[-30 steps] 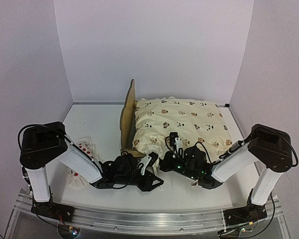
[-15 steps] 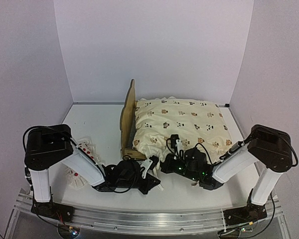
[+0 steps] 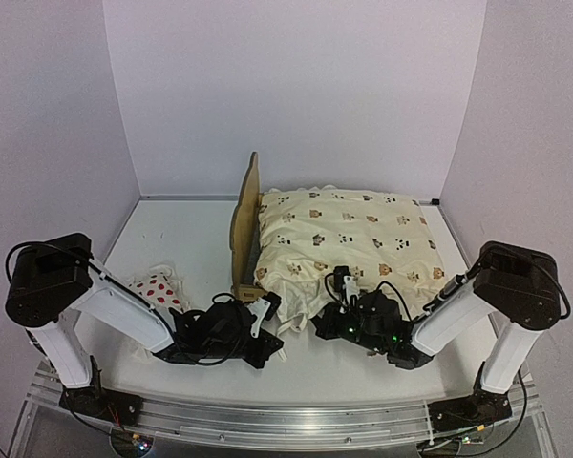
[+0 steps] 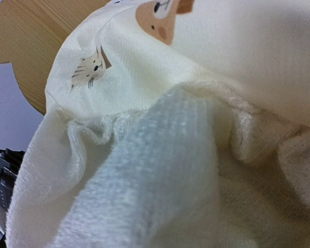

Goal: Set up the pet bed

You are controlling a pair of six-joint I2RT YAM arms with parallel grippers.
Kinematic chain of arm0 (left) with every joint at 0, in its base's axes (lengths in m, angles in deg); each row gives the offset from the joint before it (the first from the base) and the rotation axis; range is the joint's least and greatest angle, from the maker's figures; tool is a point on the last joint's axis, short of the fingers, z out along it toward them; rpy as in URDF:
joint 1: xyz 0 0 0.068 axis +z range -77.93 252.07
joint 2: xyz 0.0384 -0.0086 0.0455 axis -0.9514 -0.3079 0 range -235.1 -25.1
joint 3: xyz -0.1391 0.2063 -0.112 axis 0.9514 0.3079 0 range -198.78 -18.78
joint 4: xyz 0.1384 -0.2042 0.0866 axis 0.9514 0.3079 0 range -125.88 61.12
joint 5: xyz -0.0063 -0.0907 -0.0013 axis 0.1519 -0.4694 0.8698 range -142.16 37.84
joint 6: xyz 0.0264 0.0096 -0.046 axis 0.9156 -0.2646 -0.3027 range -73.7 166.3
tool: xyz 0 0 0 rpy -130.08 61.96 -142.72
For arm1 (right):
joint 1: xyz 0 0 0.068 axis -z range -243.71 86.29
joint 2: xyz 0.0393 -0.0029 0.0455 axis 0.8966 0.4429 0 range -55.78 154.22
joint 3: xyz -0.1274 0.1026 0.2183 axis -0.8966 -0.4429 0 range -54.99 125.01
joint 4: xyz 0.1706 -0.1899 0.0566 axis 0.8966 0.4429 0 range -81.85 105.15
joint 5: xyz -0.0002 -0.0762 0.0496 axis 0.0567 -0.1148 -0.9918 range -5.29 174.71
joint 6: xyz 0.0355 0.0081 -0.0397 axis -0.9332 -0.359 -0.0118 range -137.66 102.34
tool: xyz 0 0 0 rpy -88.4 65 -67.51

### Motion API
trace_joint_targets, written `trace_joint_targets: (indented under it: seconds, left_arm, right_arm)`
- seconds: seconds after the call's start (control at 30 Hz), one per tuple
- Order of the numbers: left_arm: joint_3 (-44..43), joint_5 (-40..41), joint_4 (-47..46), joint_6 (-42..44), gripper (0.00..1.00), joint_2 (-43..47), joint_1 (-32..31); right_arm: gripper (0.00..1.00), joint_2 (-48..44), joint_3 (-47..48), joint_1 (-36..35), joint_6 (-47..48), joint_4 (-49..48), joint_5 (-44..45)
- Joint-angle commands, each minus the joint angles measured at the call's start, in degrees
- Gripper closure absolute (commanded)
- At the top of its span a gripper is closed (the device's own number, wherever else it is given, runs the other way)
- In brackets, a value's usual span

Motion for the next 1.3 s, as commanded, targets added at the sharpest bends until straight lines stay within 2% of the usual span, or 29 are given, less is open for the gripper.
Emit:
trace_joint_targets:
  seconds: [0.0,0.3,0.63,0.93,1.27]
  left_arm:
    - [0.4,4.1,5.7,-1.0,1.00,4.3,-0.1]
    - [2.0,7.3,9.6,-2.5,1.00,7.6,-0.1]
    - [0.0,9.6,20.4,-1.4,1.00,9.9,1.5]
    - [-1.2,12.6,25.5,-1.3,1.00,11.4,5.2]
    - [-2.3,12.6,31.1,-0.3,1.00,13.4,13.1]
  right_arm:
    - [1.00,-1.0,-0.8,-0.2,-0.8,-1.5,2.0]
    - [1.00,-1.9,-2.0,-0.3,-1.3,-1.5,2.8]
    - [1.00,-5.4,-7.0,-0.3,-1.5,-1.4,7.9]
    - [1.00,-17.0,-15.5,-0.3,-0.1,-1.3,15.6]
    - [1.00,-30.2,-23.2,-0.3,2.8,2.6,24.8]
